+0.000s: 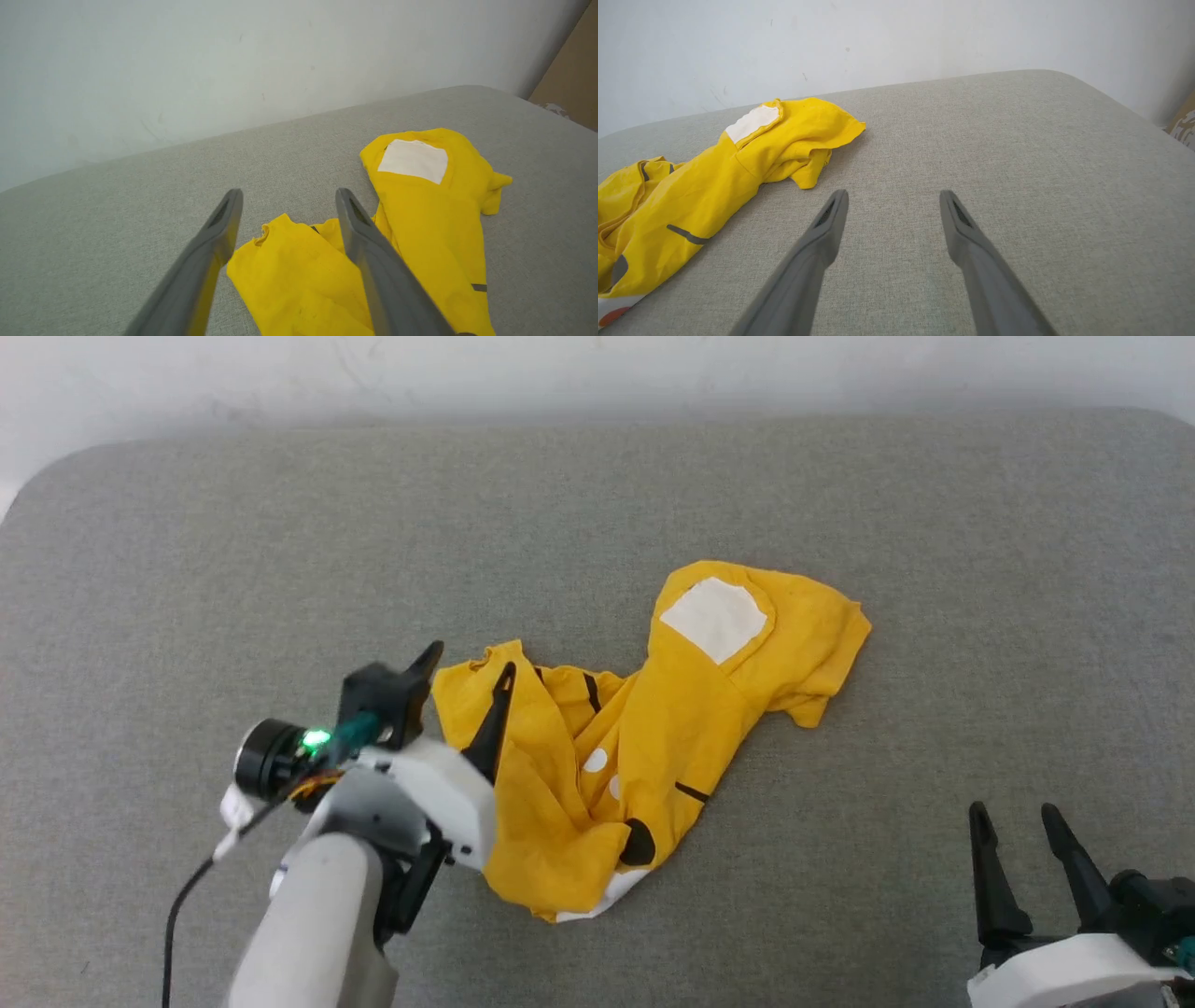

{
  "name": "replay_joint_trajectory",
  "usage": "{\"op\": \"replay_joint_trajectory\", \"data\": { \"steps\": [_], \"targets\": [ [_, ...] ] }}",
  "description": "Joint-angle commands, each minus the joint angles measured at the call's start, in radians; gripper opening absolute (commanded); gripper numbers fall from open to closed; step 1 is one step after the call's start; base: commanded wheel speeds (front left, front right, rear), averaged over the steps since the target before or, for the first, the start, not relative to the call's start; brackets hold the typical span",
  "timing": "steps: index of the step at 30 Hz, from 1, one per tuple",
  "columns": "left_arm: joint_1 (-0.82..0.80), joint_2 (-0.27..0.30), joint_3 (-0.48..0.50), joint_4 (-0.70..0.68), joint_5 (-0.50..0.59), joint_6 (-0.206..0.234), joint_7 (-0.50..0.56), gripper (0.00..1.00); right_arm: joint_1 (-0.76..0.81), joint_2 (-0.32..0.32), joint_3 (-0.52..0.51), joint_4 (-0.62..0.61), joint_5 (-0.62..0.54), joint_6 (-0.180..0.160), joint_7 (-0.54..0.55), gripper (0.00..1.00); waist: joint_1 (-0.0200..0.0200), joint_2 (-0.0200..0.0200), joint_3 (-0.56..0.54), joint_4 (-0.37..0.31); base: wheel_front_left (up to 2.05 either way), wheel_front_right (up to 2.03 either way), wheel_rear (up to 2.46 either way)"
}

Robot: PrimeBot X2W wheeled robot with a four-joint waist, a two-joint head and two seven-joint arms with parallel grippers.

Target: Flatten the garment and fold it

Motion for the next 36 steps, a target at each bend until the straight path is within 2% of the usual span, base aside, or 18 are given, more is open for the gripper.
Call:
{"op": "replay_joint_trajectory", "data": {
  "steps": [1,5,12,19,20,21,28,36],
  "targets": [
    [-0.031,0.004,-0.009,0.026,-0.011,-0.009,0.043,1.0,-0.013,0.003,0.006,0.003,-0.001,-0.001,-0.003,1.0,-0.0001,-0.0001,0.009,-0.004,0.0,0.0,0.0],
    [-0.107,-0.009,-0.023,0.116,-0.067,-0.015,0.16,1.0,-0.022,0.003,0.013,0.01,0.002,-0.001,-0.004,1.0,-0.0001,-0.0001,0.024,-0.008,0.0,0.0,0.0],
    [-0.201,-0.013,-0.05,0.291,-0.118,-0.019,0.276,1.0,-0.04,0.003,0.021,0.017,-0.003,-0.001,0.002,1.0,-0.0001,-0.0001,0.049,-0.02,0.0,0.0,0.0],
    [-0.239,-0.027,-0.064,0.442,-0.12,-0.004,0.283,1.0,-0.051,0.003,0.032,0.024,-0.005,-0.001,0.005,1.0,-0.0001,-0.0001,0.059,-0.034,0.0,0.0,0.0],
    [-0.24,-0.03,-0.068,0.456,-0.121,-0.005,0.268,0.76,-0.052,0.003,0.033,0.026,-0.005,-0.001,0.005,1.0,-0.0001,-0.0001,0.058,-0.036,0.0,0.0,0.0],
    [-0.24,-0.034,-0.068,0.468,-0.128,-0.006,0.25,0.0,-0.053,0.003,0.034,0.028,-0.005,-0.001,0.005,1.0,-0.0001,-0.0001,0.057,-0.037,0.0,0.0,0.0],
    [-0.267,-0.038,-0.102,0.492,-0.146,-0.017,0.125,0.0,-0.047,0.003,0.025,0.037,-0.008,-0.001,0.007,1.0,-0.0001,-0.0001,0.031,-0.022,0.0,0.0,0.0],
    [-0.375,-0.033,-0.111,0.393,-0.145,-0.02,-0.046,0.0,-0.04,0.003,0.034,0.032,-0.011,-0.001,0.018,1.0,-0.0001,-0.0001,0.008,-0.013,0.0,0.0,0.0]
  ]
}}
